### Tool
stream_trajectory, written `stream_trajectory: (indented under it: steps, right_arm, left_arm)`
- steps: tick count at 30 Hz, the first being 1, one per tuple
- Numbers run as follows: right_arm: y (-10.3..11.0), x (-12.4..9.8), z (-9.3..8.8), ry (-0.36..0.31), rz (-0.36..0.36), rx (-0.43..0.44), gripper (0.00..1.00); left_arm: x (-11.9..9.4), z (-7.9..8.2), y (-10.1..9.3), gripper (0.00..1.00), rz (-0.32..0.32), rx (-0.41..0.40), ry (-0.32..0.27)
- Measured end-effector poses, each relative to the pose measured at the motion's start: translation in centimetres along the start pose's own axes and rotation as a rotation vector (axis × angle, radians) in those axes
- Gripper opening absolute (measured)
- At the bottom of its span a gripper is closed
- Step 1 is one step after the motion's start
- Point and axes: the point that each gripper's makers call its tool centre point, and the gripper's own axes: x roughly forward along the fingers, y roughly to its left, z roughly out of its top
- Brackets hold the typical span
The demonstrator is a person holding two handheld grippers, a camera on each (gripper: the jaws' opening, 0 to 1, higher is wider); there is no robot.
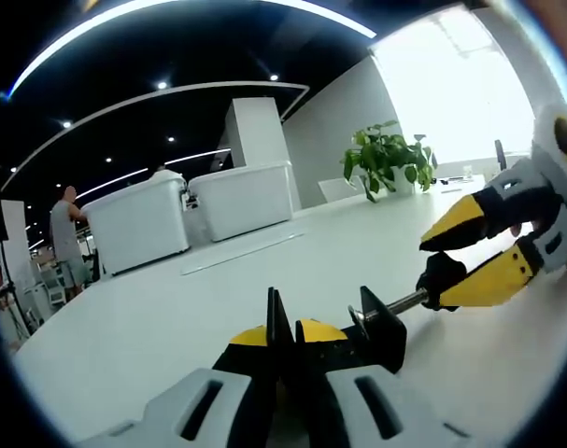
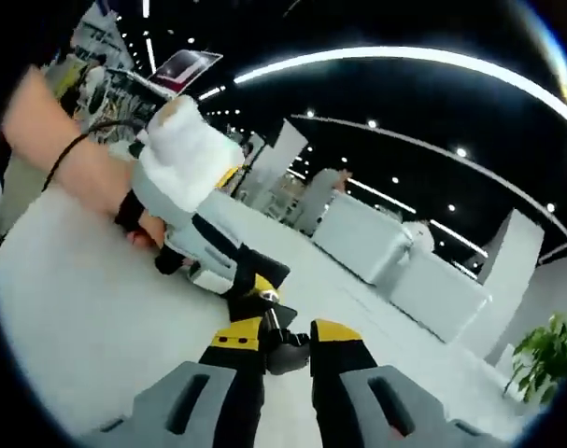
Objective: Clamp the fixed fixture on the desktop, loosen the retaining clip, secure it to the edge of the desk, and tighten the retaining clip.
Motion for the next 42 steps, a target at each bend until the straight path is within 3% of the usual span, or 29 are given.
stream_trajectory:
  steps: [2,3,5,8,11,13,14,18,22,25,26,31,35,39,42]
  right_arm:
    - [-0.5,-0.3,0.3,-0.039,0.047,0.345,0.24]
    - [-1.1,-0.4,0.1,-0.037,0.035,0.415,0.27]
    - [-2.2,-0.5,-0.4,-0.044,0.006,0.500,0.24]
    - [-2.1,-0.5,-1.4,-0.006,0.033,0.650,0.23]
    - [-1.7,-0.2,-1.7,0.013,0.056,0.663,0.23]
    - [-0.9,-0.1,-2.4,0.060,0.070,0.631,0.24]
    - [-1.3,0.2,-2.2,0.045,0.052,0.589,0.24]
    - [-1.0,0.1,-2.2,0.043,0.059,0.623,0.23]
    - [-0.9,0.3,-1.9,0.033,0.050,0.487,0.22]
    - [-0.4,0.2,-1.9,0.043,0.025,0.326,0.21]
    - [-0.5,0.4,-1.9,0.051,0.011,0.238,0.21]
    - [-0.1,0.4,-1.6,0.058,0.003,0.044,0.20]
    - [0.5,0.4,-1.3,0.071,-0.015,-0.198,0.20]
    - [0.5,0.4,-1.4,0.078,-0.028,-0.217,0.21]
    - [0.2,0.2,-1.4,0.077,-0.030,-0.172,0.21]
  left_arm:
    - [0.0,0.0,0.0,0.07,0.000,0.000,0.000]
    - [0.0,0.0,0.0,0.07,0.000,0.000,0.000]
    - [0.0,0.0,0.0,0.07,0.000,0.000,0.000]
    - [0.1,0.0,-0.1,0.07,-0.002,0.003,-0.001]
    - [0.1,0.0,-0.1,0.07,-0.001,0.002,-0.001]
    - [0.0,0.0,-0.1,0.07,0.000,0.003,-0.001]
    - [0.0,0.0,-0.1,0.07,0.000,0.002,-0.001]
    - [0.0,0.0,0.0,0.07,0.001,0.002,0.000]
    - [0.1,0.0,0.0,0.07,0.000,0.001,0.000]
    - [0.1,0.0,0.0,0.07,0.000,0.001,0.000]
    - [0.1,0.0,0.0,0.07,0.000,0.001,-0.001]
    - [0.1,0.0,0.0,0.07,-0.001,0.001,0.000]
    - [0.1,0.0,0.0,0.07,-0.003,0.000,0.001]
    - [0.1,0.0,-0.1,0.07,-0.006,0.003,0.000]
    - [0.1,0.0,-0.1,0.08,-0.008,0.009,-0.002]
